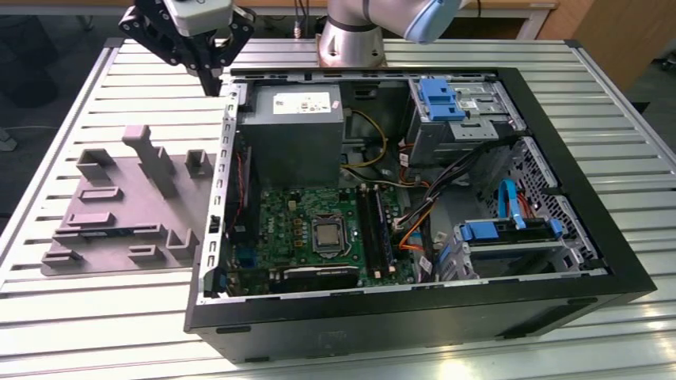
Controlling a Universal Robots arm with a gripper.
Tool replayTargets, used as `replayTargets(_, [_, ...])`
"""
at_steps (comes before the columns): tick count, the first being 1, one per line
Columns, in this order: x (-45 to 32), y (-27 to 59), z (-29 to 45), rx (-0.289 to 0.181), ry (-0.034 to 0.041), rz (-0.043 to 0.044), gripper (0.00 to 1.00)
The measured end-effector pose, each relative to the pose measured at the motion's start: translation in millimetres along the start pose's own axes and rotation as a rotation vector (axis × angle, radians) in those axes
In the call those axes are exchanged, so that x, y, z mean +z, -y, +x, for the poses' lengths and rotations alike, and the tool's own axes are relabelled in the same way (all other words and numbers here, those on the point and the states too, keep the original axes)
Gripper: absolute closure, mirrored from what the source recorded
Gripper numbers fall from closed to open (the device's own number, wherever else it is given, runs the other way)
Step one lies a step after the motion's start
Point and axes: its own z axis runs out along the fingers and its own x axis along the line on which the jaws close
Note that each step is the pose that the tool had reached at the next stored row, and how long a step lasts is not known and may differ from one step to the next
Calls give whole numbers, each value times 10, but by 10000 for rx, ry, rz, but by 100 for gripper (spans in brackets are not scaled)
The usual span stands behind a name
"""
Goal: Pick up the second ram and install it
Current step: 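Reach for the second ram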
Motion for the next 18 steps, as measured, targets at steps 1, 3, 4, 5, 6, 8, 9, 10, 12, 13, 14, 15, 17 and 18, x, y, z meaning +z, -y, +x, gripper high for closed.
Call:
replayTargets(1, [0,0,3,0,-1,0,89])
replayTargets(3, [1,1,6,-1,-4,1,89])
replayTargets(4, [1,1,8,0,-4,0,89])
replayTargets(5, [1,1,10,0,-6,1,89])
replayTargets(6, [5,3,31,1,-19,2,89])
replayTargets(8, [10,5,55,2,-39,3,89])
replayTargets(9, [10,5,56,1,-40,4,89])
replayTargets(10, [11,5,58,1,-41,3,89])
replayTargets(12, [11,5,62,2,-43,4,89])
replayTargets(13, [12,5,63,1,-44,3,89])
replayTargets(14, [12,6,65,1,-44,3,89])
replayTargets(15, [12,6,67,1,-45,4,89])
replayTargets(17, [13,6,71,2,-46,4,89])
replayTargets(18, [13,6,73,2,-47,3,89])
